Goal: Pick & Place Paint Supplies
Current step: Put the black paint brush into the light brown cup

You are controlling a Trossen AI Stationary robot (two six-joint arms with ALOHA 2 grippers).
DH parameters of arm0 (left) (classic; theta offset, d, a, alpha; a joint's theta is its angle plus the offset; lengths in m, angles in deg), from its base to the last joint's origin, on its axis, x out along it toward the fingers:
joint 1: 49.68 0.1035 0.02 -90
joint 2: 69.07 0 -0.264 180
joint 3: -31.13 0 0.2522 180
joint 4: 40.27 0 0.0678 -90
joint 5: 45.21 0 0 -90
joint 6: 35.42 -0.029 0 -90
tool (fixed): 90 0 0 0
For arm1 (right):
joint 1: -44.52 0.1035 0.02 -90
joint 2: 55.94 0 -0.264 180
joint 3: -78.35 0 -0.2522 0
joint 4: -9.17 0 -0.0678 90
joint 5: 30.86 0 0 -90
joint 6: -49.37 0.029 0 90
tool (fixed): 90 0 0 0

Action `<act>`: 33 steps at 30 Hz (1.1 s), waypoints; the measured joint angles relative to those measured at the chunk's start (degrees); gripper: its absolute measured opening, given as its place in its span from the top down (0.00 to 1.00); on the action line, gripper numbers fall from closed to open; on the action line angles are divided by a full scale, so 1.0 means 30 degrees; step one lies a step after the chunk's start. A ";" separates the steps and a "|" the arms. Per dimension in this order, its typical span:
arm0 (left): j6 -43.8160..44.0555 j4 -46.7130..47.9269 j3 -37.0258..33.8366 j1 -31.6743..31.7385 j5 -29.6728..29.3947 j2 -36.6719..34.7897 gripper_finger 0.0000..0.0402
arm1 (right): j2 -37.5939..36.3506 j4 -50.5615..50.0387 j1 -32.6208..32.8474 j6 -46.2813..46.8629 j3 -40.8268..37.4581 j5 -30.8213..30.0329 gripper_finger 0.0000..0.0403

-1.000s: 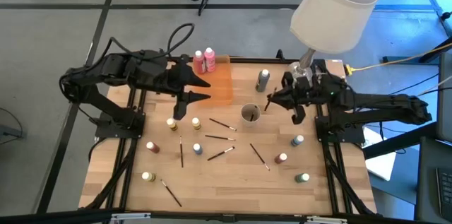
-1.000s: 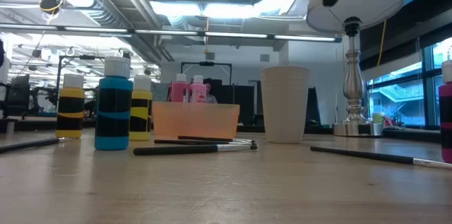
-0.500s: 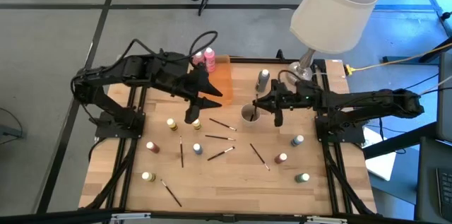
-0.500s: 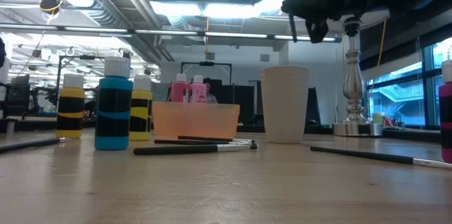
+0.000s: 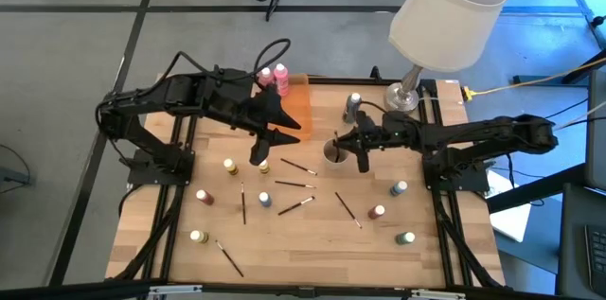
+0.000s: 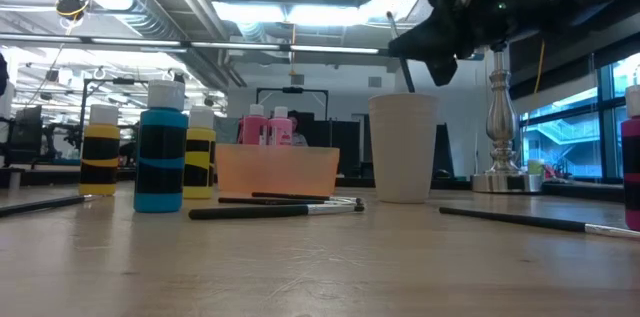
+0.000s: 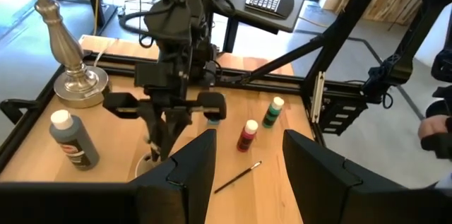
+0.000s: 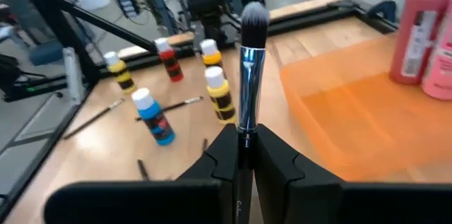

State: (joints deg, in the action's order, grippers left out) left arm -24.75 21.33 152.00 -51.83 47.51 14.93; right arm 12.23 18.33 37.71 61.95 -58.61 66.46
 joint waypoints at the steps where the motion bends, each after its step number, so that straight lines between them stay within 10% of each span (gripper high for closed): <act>1: 0.0018 -0.0006 0.0000 0.0000 -0.0004 0.0007 0.60 | 0.0098 0.0052 0.0000 -0.0093 0.0000 -0.0099 0.94; 33: -0.0114 -0.0025 0.0000 0.0000 -0.0020 0.0000 0.60 | 0.2451 0.0042 0.0000 0.0043 0.0007 -0.0680 0.92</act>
State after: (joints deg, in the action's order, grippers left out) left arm -25.09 21.26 152.00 -51.83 47.45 14.93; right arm 19.58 18.46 37.71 62.08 -58.59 64.42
